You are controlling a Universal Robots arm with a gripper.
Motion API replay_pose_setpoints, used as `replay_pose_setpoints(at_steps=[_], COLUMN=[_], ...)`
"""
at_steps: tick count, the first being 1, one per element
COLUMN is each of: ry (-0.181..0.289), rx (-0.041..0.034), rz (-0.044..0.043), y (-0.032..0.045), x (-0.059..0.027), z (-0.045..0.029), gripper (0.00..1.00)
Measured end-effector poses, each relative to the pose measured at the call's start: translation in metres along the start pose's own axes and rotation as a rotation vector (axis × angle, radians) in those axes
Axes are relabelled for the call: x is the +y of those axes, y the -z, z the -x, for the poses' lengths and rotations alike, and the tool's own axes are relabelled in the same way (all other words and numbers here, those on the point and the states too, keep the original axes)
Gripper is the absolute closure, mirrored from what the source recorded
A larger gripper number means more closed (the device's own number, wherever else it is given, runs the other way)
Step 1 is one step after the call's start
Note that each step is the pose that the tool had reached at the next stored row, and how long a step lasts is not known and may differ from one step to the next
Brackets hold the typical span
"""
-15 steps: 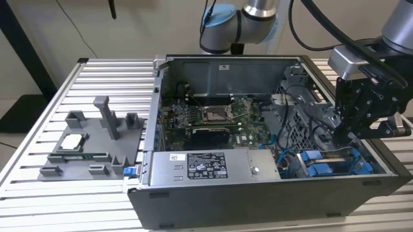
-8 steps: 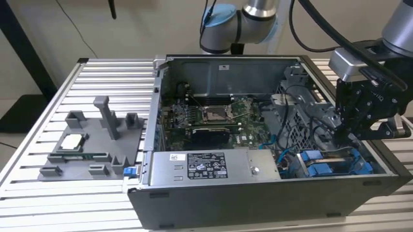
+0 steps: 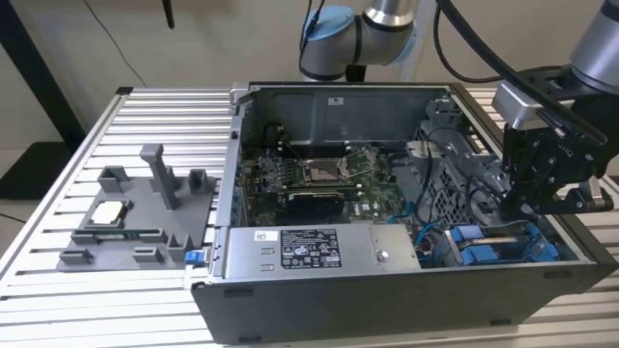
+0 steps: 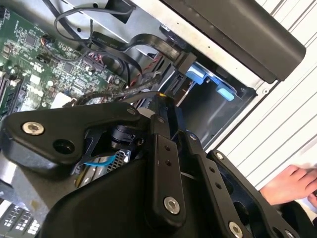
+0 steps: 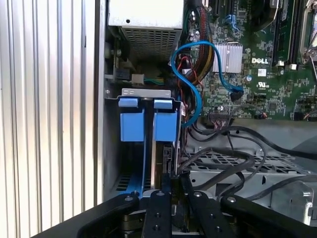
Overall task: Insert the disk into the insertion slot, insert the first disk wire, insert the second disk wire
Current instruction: 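Insert the first disk wire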
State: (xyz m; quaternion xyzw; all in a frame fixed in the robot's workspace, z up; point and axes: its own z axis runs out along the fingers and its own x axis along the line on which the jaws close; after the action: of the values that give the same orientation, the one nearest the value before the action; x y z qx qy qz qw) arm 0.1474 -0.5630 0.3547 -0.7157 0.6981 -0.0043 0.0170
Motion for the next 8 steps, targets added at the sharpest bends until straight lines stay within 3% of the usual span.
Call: replay_pose_setpoints(at_steps=[8], ry=[0.000], rx=[-0.0002], rz=[0.0000], y=[-0.0061], x=[-0.0046], z=[-0.0018], gripper=[0.81])
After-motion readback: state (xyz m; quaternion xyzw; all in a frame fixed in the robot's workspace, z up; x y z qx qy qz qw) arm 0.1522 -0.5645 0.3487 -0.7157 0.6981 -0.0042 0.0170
